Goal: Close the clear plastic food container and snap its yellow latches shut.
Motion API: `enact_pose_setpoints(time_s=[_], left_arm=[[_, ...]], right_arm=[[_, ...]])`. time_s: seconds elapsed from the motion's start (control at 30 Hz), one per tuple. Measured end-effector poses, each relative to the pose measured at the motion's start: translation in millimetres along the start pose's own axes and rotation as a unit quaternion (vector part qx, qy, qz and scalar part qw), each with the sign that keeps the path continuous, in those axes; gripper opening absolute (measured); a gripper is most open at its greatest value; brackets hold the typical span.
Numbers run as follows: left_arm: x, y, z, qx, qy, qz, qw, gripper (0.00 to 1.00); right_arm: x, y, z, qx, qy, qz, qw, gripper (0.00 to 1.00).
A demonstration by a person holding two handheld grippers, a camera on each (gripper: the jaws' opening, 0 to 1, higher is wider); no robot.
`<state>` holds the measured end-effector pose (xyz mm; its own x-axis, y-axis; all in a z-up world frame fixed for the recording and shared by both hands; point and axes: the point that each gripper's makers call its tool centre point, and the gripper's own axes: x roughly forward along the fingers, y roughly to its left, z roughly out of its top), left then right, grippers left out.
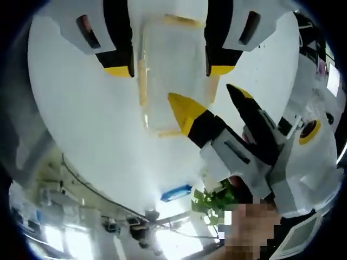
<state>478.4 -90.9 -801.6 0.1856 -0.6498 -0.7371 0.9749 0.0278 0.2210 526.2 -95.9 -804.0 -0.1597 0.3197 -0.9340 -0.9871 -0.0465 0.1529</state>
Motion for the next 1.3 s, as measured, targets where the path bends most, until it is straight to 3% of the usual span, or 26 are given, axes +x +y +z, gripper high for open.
enact_pose_setpoints(time_s=[0.1, 0.2, 0.3, 0.4, 0.47, 0.6, 0.77, 0.87, 0.93, 0.97, 1.03, 1.13, 1.17, 1.23, 1.3], left_arm=[[-0.9, 5.0, -2.2, 0.021, 0.013, -0.001, 0.9997, 0.50], [-1.7, 7.8, 3.4, -0.027, 0.002, -0.019, 0.9994, 0.50], [-4.9, 15.2, 3.0, -0.032, 0.006, -0.027, 0.9991, 0.51], [-6.2, 17.8, 0.5, -0.029, 0.018, -0.038, 0.9987, 0.51], [-4.2, 21.4, -2.8, -0.025, 0.028, -0.039, 0.9985, 0.50], [-4.0, 25.3, -5.0, -0.032, 0.034, -0.029, 0.9985, 0.49], [-4.1, 25.2, -11.3, -0.049, 0.049, -0.022, 0.9973, 0.51], [-6.6, 29.0, -13.0, -0.069, 0.051, -0.007, 0.9963, 0.51], [-8.2, 31.6, -14.3, -0.102, 0.050, 0.006, 0.9934, 0.52], [-8.0, 33.6, -14.6, -0.123, 0.049, 0.013, 0.9912, 0.52], [-8.8, 37.6, -18.1, -0.139, 0.057, 0.027, 0.9882, 0.50], [-11.2, 41.6, -20.4, -0.200, 0.057, 0.052, 0.9767, 0.49], [-12.4, 43.2, -20.4, -0.214, 0.056, 0.061, 0.9733, 0.51], [-17.2, 45.4, -25.9, -0.225, 0.073, 0.083, 0.9680, 0.48], [-20.8, 42.5, -34.8, -0.249, 0.107, 0.102, 0.9573, 0.47]], right_arm=[[-3.5, -4.0, -0.8, -0.010, 0.002, -0.042, 0.9991, 0.60], [-2.7, 5.6, -0.2, 0.003, -0.004, -0.043, 0.9991, 0.57], [-2.8, 12.4, 0.0, 0.011, -0.010, -0.055, 0.9983, 0.58], [-5.4, 14.5, 2.6, -0.001, -0.022, -0.094, 0.9953, 0.58], [-3.9, 21.3, 0.4, 0.013, -0.019, -0.089, 0.9957, 0.58], [-5.3, 23.3, -4.3, 0.016, -0.013, -0.099, 0.9949, 0.58], [-13.9, 10.9, -9.5, 0.054, -0.030, -0.144, 0.9876, 0.58], [-14.4, 11.8, -15.7, 0.072, -0.024, -0.153, 0.9853, 0.59], [-16.4, 12.0, -18.1, 0.109, -0.025, -0.169, 0.9792, 0.59], [-17.9, 10.8, -19.0, 0.145, -0.024, -0.187, 0.9714, 0.59], [-20.4, 9.0, -19.4, 0.161, -0.018, -0.208, 0.9645, 0.60], [-25.6, 8.4, -19.9, 0.236, -0.035, -0.247, 0.9393, 0.59], [-25.5, 9.7, -21.1, 0.251, -0.037, -0.250, 0.9344, 0.59], [-26.9, 11.3, -25.7, 0.285, -0.035, -0.270, 0.9191, 0.60], [-27.4, 13.8, -30.8, 0.318, -0.035, -0.287, 0.9027, 0.59]])
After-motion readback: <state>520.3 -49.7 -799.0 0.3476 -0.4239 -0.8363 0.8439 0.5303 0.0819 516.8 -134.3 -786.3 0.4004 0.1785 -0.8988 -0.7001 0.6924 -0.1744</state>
